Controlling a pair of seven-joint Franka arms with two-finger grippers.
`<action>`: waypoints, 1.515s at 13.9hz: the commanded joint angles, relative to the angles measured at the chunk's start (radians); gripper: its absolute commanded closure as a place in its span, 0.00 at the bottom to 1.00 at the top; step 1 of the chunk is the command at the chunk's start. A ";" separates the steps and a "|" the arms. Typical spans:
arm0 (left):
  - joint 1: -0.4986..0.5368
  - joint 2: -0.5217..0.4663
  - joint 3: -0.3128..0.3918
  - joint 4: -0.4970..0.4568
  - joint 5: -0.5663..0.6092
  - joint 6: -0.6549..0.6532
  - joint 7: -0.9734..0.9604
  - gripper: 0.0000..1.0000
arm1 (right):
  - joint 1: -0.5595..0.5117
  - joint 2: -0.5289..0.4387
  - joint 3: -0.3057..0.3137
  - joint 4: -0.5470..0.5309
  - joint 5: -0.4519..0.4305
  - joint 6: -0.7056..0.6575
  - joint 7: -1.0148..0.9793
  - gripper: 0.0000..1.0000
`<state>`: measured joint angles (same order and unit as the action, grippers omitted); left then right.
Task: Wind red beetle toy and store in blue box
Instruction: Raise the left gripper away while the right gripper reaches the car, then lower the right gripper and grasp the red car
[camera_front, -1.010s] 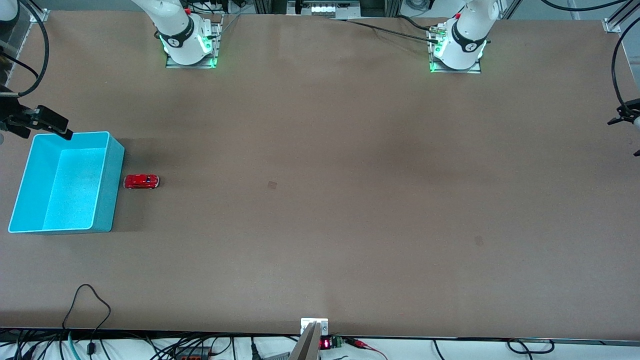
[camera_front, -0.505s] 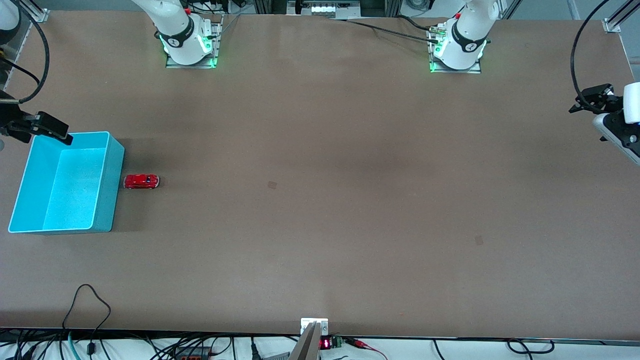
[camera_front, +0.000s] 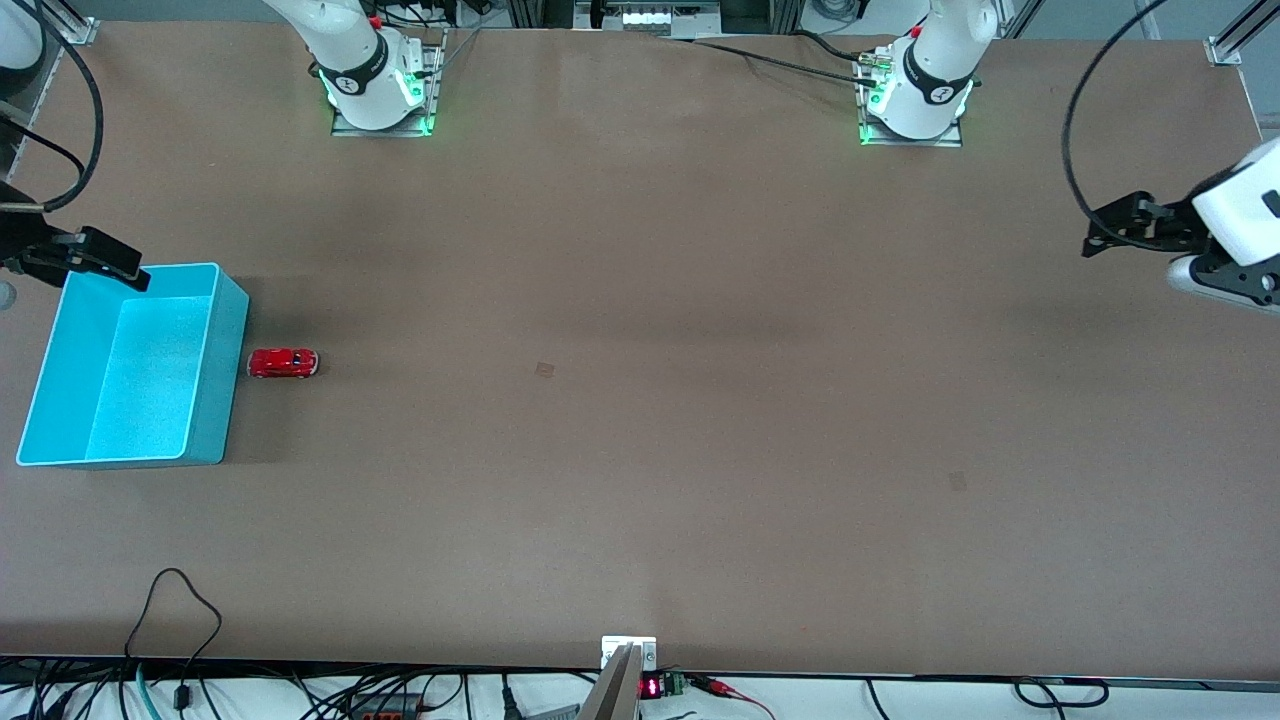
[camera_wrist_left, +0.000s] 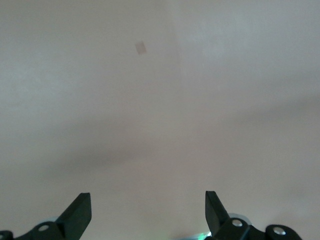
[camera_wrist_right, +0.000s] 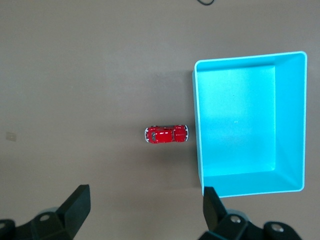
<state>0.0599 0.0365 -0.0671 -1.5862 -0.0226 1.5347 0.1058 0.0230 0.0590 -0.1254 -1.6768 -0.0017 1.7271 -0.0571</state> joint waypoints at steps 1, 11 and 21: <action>-0.069 -0.122 0.075 -0.147 -0.022 0.087 -0.115 0.00 | -0.005 0.053 0.003 0.026 0.014 -0.015 -0.018 0.00; -0.084 -0.047 0.078 -0.041 -0.017 0.077 -0.129 0.00 | -0.022 0.234 0.004 0.031 0.083 0.077 -0.407 0.00; -0.078 -0.047 0.070 -0.040 -0.010 0.051 -0.127 0.00 | -0.008 0.343 0.007 -0.061 0.078 0.201 -1.164 0.00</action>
<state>-0.0180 -0.0281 0.0017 -1.6609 -0.0264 1.6099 -0.0153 0.0158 0.4160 -0.1206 -1.7215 0.0712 1.9146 -1.1720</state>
